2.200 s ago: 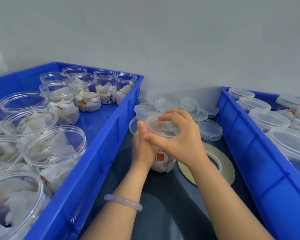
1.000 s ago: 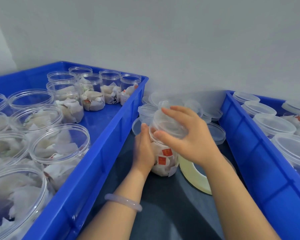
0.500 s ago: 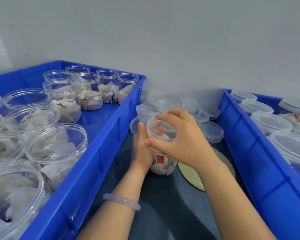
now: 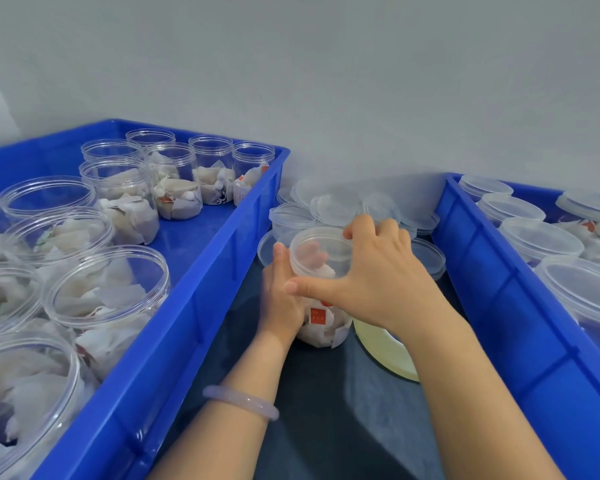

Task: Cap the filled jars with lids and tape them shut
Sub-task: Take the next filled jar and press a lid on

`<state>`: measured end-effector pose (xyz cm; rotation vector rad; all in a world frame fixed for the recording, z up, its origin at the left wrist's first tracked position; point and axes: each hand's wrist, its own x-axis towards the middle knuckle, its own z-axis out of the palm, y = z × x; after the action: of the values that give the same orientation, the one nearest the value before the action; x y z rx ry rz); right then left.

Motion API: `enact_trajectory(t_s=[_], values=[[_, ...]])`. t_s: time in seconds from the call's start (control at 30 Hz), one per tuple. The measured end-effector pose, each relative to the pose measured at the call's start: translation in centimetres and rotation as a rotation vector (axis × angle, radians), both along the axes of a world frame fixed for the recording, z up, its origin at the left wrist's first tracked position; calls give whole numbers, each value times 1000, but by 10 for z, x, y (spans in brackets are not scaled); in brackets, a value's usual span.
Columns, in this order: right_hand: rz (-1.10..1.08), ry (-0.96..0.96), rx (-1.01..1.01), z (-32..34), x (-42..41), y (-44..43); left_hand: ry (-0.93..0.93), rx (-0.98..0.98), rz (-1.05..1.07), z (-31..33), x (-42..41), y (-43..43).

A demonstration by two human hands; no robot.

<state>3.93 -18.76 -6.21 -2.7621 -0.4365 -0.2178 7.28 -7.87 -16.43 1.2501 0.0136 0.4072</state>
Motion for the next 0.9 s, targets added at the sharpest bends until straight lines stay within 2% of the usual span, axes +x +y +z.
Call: enact_trajectory(t_s=[0.13, 0.23, 0.37, 0.53, 0.67, 0.77, 0.87, 0.9], values=[[232, 128, 76, 7, 1, -12, 4, -28, 80, 1, 3, -2], [142, 50, 76, 7, 0, -9, 8, -14, 67, 0, 1, -2], [-22, 149, -31, 15, -7, -11, 45, -29, 48, 1, -1, -2], [46, -5, 149, 23, -7, -20, 22, -48, 47, 2, -1, -1], [211, 199, 52, 10, -5, -5, 20, -47, 45, 0, -2, -1], [122, 38, 23, 15, -6, -16, 35, -28, 81, 1, 0, -2], [76, -73, 332, 28, -8, -28, 44, -30, 87, 2, 0, -2], [109, -86, 364, 28, -6, -28, 40, -23, 89, 2, -1, -1]])
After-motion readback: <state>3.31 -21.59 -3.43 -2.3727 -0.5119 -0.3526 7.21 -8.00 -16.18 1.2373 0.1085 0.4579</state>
